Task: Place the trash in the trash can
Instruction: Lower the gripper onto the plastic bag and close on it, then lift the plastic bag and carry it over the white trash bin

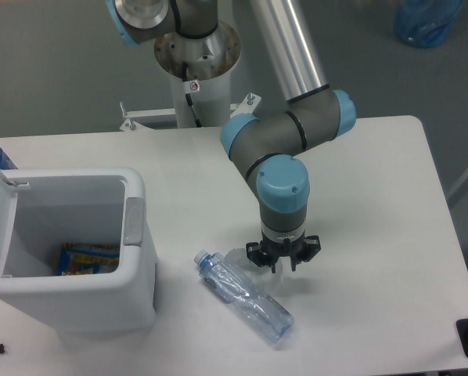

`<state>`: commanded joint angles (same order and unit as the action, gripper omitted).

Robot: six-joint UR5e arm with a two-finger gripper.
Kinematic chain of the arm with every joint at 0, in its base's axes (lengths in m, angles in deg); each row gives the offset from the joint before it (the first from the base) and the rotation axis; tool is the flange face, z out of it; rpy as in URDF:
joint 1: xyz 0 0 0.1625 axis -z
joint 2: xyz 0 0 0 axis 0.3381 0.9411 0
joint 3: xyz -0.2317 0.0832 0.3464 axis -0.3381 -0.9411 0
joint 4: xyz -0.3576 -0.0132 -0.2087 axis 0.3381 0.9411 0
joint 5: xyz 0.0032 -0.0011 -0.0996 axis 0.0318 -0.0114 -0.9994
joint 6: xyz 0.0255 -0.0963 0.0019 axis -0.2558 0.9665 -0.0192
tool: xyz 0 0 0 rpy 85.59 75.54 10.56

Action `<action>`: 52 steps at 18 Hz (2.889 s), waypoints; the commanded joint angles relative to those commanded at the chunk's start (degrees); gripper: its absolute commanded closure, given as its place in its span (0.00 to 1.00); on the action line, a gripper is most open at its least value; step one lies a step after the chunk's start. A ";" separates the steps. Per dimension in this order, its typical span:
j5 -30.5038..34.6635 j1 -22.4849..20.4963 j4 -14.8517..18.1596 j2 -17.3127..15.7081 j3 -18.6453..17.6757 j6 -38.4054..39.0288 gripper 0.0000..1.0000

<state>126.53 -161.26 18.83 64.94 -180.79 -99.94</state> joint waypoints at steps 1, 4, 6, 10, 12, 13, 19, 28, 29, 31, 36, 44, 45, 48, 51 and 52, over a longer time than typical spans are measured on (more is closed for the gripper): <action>0.00 0.00 0.00 0.00 0.00 0.00 1.00; 0.00 0.00 0.09 -0.26 0.00 -0.52 1.00; 0.26 -0.09 0.09 -0.26 0.09 -1.05 1.00; 0.09 -1.49 0.35 -1.84 0.26 -5.70 1.00; 0.09 -2.55 0.44 -3.24 0.09 -9.82 1.00; 0.09 -2.81 0.61 -3.95 0.09 -12.45 1.00; -6.39 -5.62 0.62 -8.25 0.61 -15.21 1.00; -13.08 -6.59 0.44 -11.60 3.42 -14.24 1.00; -14.66 -6.59 0.44 -12.04 4.21 -12.93 1.00; -18.18 -6.59 0.53 -12.57 6.49 -7.15 1.00; -24.07 -5.63 0.35 -16.25 8.00 3.06 1.00; -27.86 0.60 0.09 -23.28 7.56 9.75 1.00; -27.86 1.57 0.00 -24.07 7.56 10.10 1.00; -27.86 5.69 -0.09 -25.05 7.30 11.68 1.00; -27.77 10.01 -0.53 -26.36 5.37 14.59 1.00; -27.77 11.59 -0.53 -26.37 4.84 14.76 1.00</action>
<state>98.76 -149.68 18.30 38.57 -175.95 -85.18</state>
